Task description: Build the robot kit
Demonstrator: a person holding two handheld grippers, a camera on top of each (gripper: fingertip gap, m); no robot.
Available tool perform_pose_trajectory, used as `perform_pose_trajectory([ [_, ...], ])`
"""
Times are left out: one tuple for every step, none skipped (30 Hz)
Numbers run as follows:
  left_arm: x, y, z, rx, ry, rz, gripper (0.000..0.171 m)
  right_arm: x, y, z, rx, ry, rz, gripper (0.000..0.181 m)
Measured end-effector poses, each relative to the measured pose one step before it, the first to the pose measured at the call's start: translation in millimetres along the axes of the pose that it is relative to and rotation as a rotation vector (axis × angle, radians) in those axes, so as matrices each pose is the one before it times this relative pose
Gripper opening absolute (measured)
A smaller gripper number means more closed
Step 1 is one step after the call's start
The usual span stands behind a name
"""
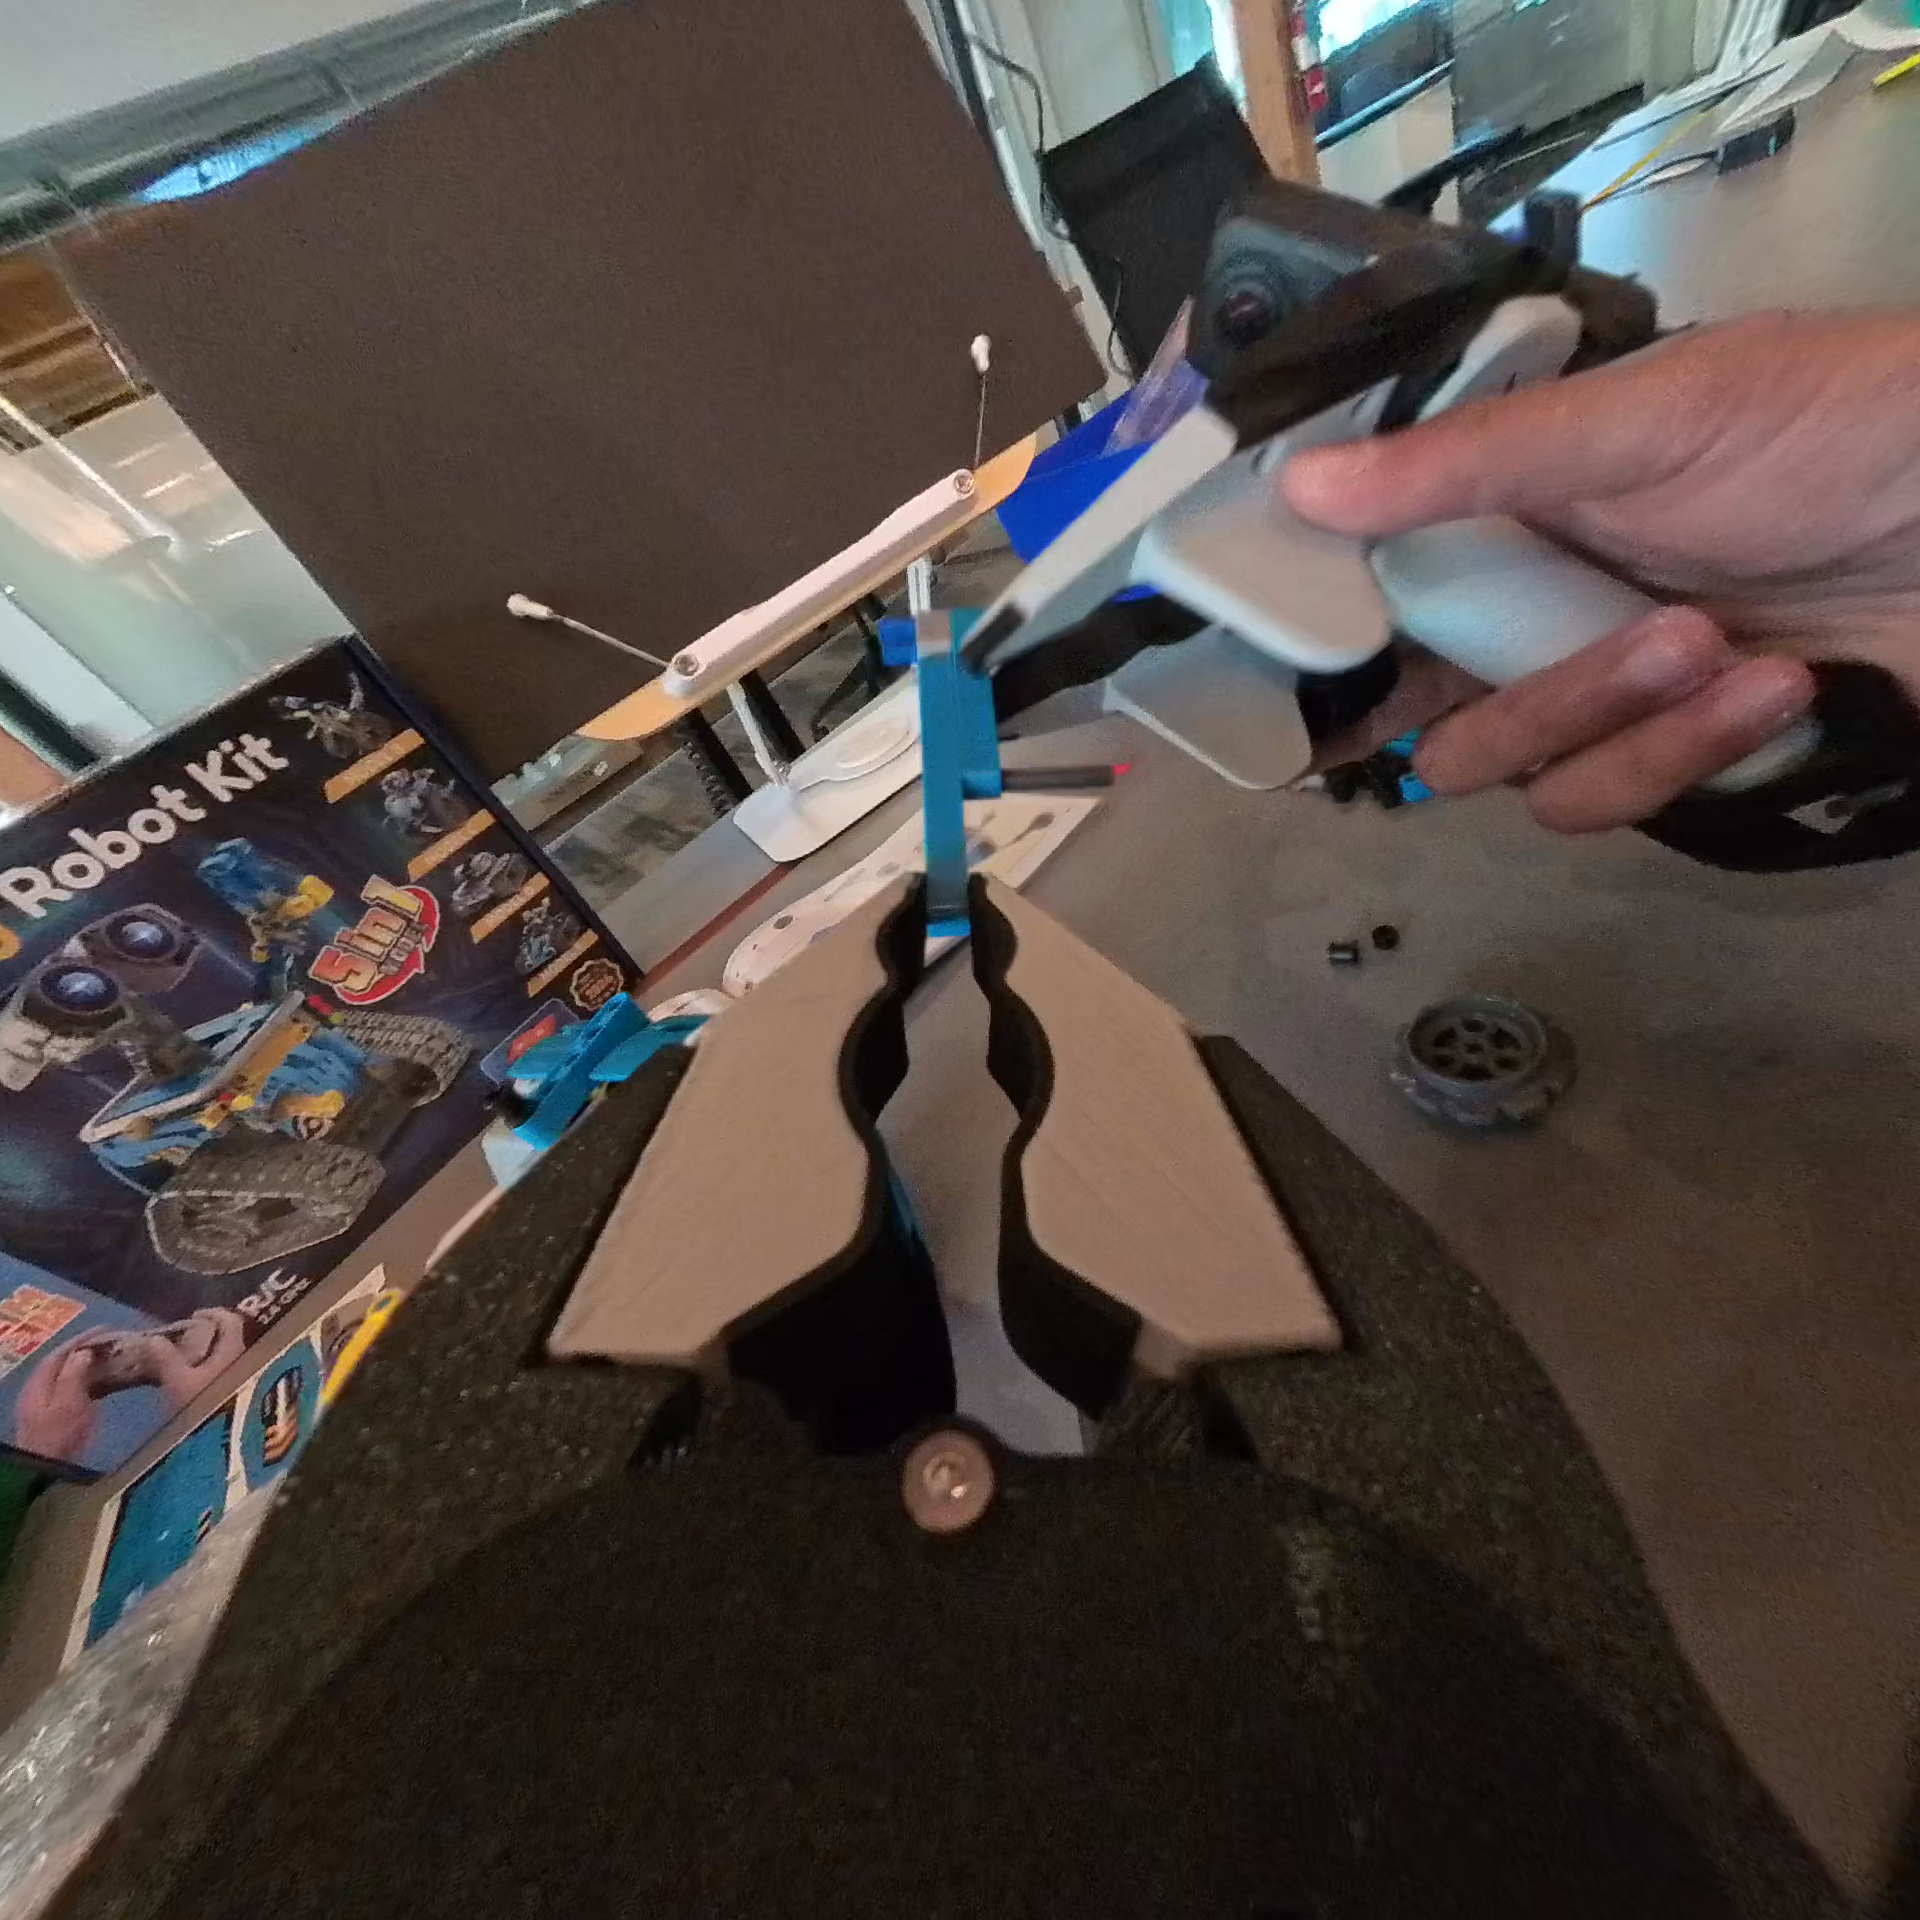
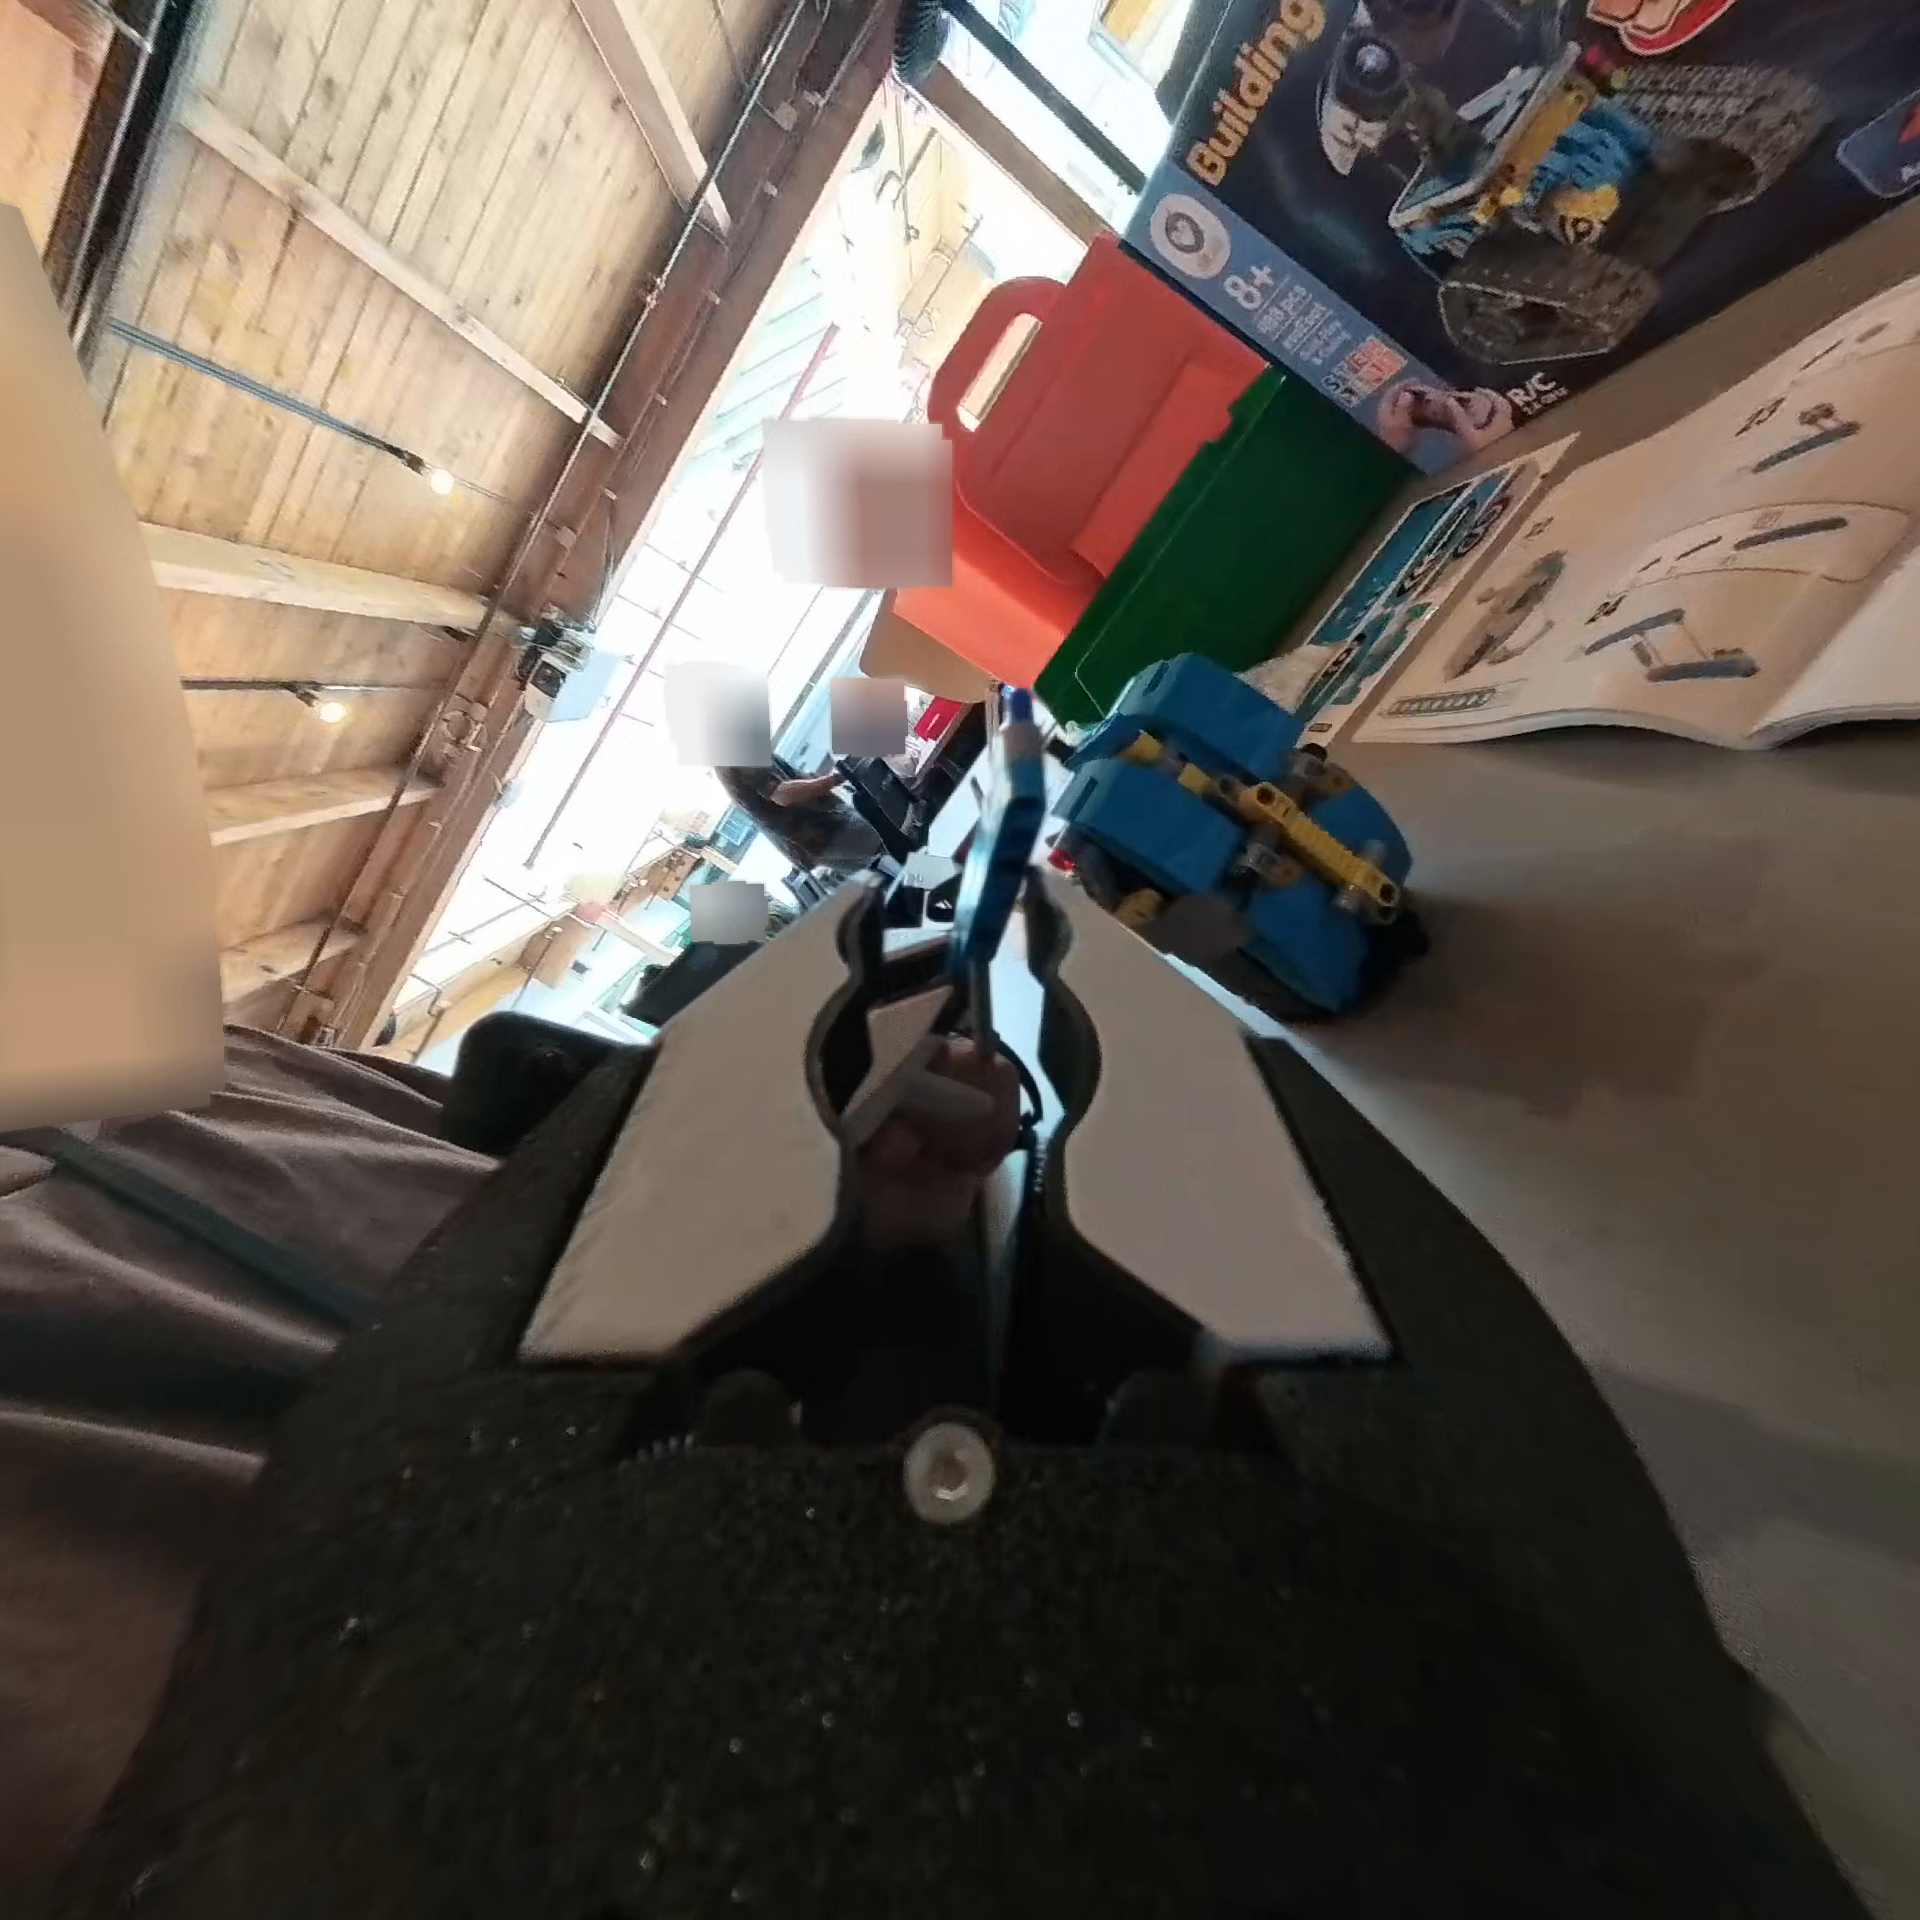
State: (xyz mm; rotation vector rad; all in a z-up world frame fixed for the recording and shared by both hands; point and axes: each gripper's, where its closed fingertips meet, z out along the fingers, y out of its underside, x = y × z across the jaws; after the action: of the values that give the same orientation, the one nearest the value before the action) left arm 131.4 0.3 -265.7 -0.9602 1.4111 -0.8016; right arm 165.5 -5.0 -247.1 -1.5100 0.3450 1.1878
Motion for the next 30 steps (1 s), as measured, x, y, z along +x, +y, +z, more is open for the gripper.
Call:
perform_pose_trajectory([
  [2.54, -2.43, -0.59, 0.01423, 0.0160, -0.0010, 0.007, 0.05, 0.35, -0.04, -0.0044, 0.0130, -0.0174, 0.011],
  [1.82, -0.84, -0.36, 0.00644, 0.0110, -0.0042, 0.007, 0.17, -0.39, -0.80, 0.0009, 0.0147, -0.0206, 0.007],
  [0.54, 0.94, 0.38, -0.00357, 0.0036, -0.0019, 0.007, 0.10, 0.66, -0.32, -0.0070, 0.0095, -0.0040, 0.007],
  [0.95, 0.32, 0.40, 0.00100, 0.0081, -0.0021, 0.007, -0.10, 0.50, -0.70, -0.0039, 0.0043, 0.0006, 0.007],
  [2.35, -0.42, 0.44, 0.00767, 0.0195, -0.0121, 0.008, -0.39, 0.13, -1.31, -0.0030, 0.0007, -0.0025, 0.007],
  [3.89, -0.26, 0.69, 0.00856, 0.0329, -0.0270, 0.009, -0.62, -0.04, -1.76, -0.0063, -0.0007, -0.0063, 0.007],
  [4.49, -0.01, 1.01, 0.00817, 0.0420, -0.0440, 0.009, 0.05, 0.09, -1.92, -0.0119, 0.0033, -0.0092, 0.007],
  [4.79, 0.13, 1.02, 0.00624, 0.0500, -0.0603, 0.016, 0.53, -0.16, -2.03, -0.0148, 0.0090, -0.0098, 0.006],
  [3.75, -0.61, 0.79, 0.00470, 0.0475, -0.0693, 0.025, 1.86, -0.33, -2.25, -0.0199, 0.0214, -0.0193, 0.006],
  [2.59, -1.65, 0.39, 0.00771, 0.0416, -0.0708, 0.031, 2.63, -0.87, -2.50, -0.0202, 0.0313, -0.0313, 0.007],
  [2.12, -1.66, 0.00, 0.00910, 0.0398, -0.0681, 0.035, 2.32, -0.72, -2.45, -0.0260, 0.0319, -0.0358, 0.007],
  [1.17, -0.99, -0.17, 0.00779, 0.0345, -0.0640, 0.036, 0.40, 0.03, -2.24, -0.0323, 0.0229, -0.0365, 0.007],
  [1.03, -0.76, -0.08, 0.00727, 0.0340, -0.0612, 0.037, -1.69, 0.08, -2.09, -0.0321, 0.0133, -0.0382, 0.007],
  [1.34, -0.72, -0.08, 0.00550, 0.0358, -0.0597, 0.038, -1.98, -0.24, -1.93, -0.0257, 0.0141, -0.0387, 0.006],
  [1.21, -1.11, -0.04, 0.00751, 0.0332, -0.0581, 0.039, -1.15, 0.20, -1.72, -0.0240, 0.0180, -0.0348, 0.006],
  [1.72, -1.05, -0.10, 0.00791, 0.0358, -0.0562, 0.039, -2.15, 1.21, -1.19, -0.0260, 0.0082, -0.0303, 0.007],
  [2.36, 0.40, 0.15, -0.00010, 0.0395, -0.0541, 0.038, -3.68, 0.97, -0.80, -0.0205, -0.0042, -0.0260, 0.007],
  [1.85, 1.50, 0.63, -0.00706, 0.0359, -0.0503, 0.038, -3.33, 0.27, -0.35, -0.0120, -0.0031, -0.0198, 0.007],
  [1.96, 1.72, 0.61, -0.00796, 0.0335, -0.0429, 0.038, -2.48, 0.89, -0.02, -0.0139, -0.0020, -0.0125, 0.007],
  [2.82, 1.42, 0.65, -0.00703, 0.0348, -0.0339, 0.038, -3.07, 1.52, 0.50, -0.0180, -0.0078, -0.0122, 0.007],
  [2.96, 0.90, 0.43, -0.00516, 0.0299, -0.0246, 0.037, -3.79, 1.43, 0.82, -0.0162, -0.0125, -0.0168, 0.007],
  [2.35, 0.97, 0.30, -0.00447, 0.0222, -0.0164, 0.036, -3.28, 0.44, 0.98, -0.0098, -0.0100, -0.0164, 0.007],
  [1.22, 1.24, 0.36, -0.00617, 0.0151, -0.0132, 0.035, -2.41, 0.38, 1.18, -0.0098, -0.0077, -0.0109, 0.007],
  [0.68, 1.81, 0.41, -0.00907, 0.0120, -0.0128, 0.035, -2.45, 0.45, 1.35, -0.0106, -0.0090, -0.0084, 0.007],
  [0.97, 1.96, 0.32, -0.01121, 0.0147, -0.0121, 0.035, -1.94, 0.39, 1.50, -0.0089, -0.0072, -0.0083, 0.007],
  [0.91, 0.90, 0.23, -0.00558, 0.0118, -0.0091, 0.035, -1.35, 0.13, 1.45, -0.0077, -0.0049, -0.0063, 0.007],
  [0.87, -0.79, -0.27, 0.00333, 0.0079, -0.0043, 0.035, -1.14, 0.20, 1.49, -0.0070, -0.0066, -0.0023, 0.007],
  [0.95, -0.84, -0.50, 0.00461, 0.0076, -0.0028, 0.034, -1.38, -0.13, 1.23, -0.0052, -0.0097, -0.0001, 0.007],
  [0.25, -0.09, -0.34, 0.00033, 0.0054, -0.0048, 0.034, -0.92, -0.11, 1.15, -0.0042, -0.0075, 0.0006, 0.007],
  [-0.37, 0.36, -0.30, -0.00239, 0.0026, -0.0053, 0.034, 0.03, 0.18, 0.97, -0.0060, -0.0029, 0.0017, 0.007],
])
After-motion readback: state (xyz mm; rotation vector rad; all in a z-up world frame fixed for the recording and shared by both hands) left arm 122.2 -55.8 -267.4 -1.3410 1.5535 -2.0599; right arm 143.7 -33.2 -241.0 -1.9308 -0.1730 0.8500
